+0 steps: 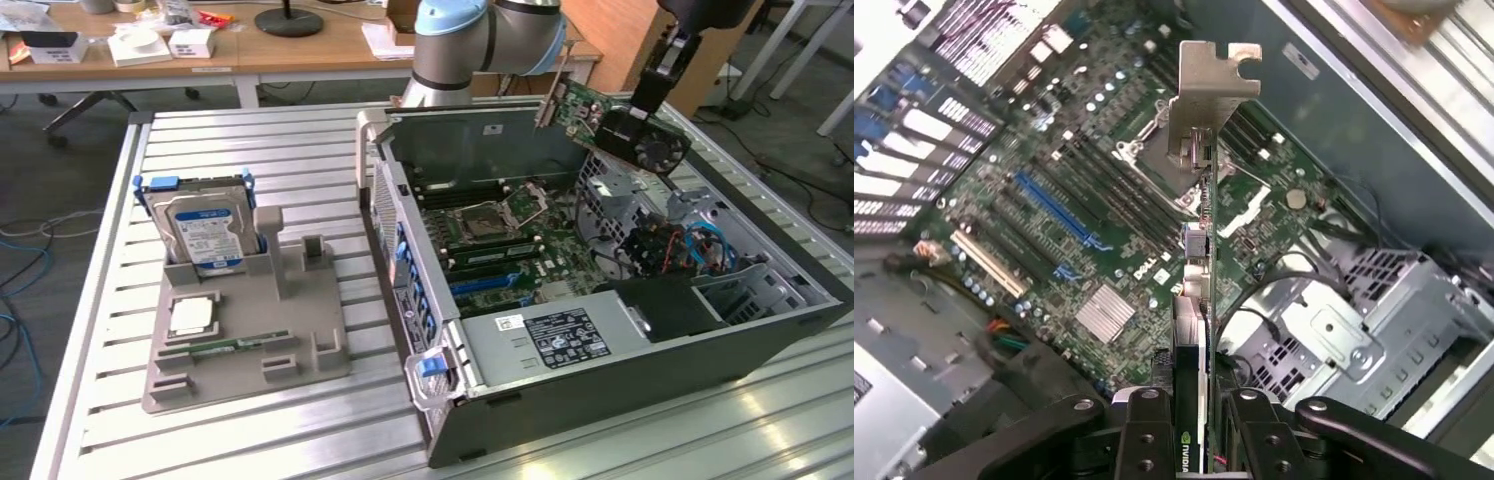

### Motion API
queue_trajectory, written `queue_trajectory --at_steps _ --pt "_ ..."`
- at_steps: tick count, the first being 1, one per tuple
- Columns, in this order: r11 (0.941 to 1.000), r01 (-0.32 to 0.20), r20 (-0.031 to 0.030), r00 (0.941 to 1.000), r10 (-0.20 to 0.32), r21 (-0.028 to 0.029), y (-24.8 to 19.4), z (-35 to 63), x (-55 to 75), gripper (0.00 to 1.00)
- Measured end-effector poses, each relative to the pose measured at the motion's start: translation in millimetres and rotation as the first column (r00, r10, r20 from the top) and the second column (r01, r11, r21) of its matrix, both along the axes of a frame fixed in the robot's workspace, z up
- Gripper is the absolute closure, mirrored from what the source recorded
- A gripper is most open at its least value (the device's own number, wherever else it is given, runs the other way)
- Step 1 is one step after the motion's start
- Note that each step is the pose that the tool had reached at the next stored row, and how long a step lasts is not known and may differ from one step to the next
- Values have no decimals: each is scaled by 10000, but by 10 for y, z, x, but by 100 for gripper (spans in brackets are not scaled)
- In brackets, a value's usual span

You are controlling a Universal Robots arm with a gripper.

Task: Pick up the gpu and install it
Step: 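Insert the gpu into the slot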

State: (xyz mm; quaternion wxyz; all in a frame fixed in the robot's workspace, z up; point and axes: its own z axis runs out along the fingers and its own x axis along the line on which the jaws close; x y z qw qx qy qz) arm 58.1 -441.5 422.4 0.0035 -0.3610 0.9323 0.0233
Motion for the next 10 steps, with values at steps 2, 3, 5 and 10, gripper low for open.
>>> queue_trajectory --at_steps 2,3,5,10 --pt "9994 -355 0 9994 355 -1 0 -1 0 74" --pt "9986 -528 0 9986 528 -1 0 -2 0 74" --pt "9962 -876 0 9962 876 -1 0 -4 0 74" --pt "9844 -1762 0 9844 1762 -1 0 -8 0 74"
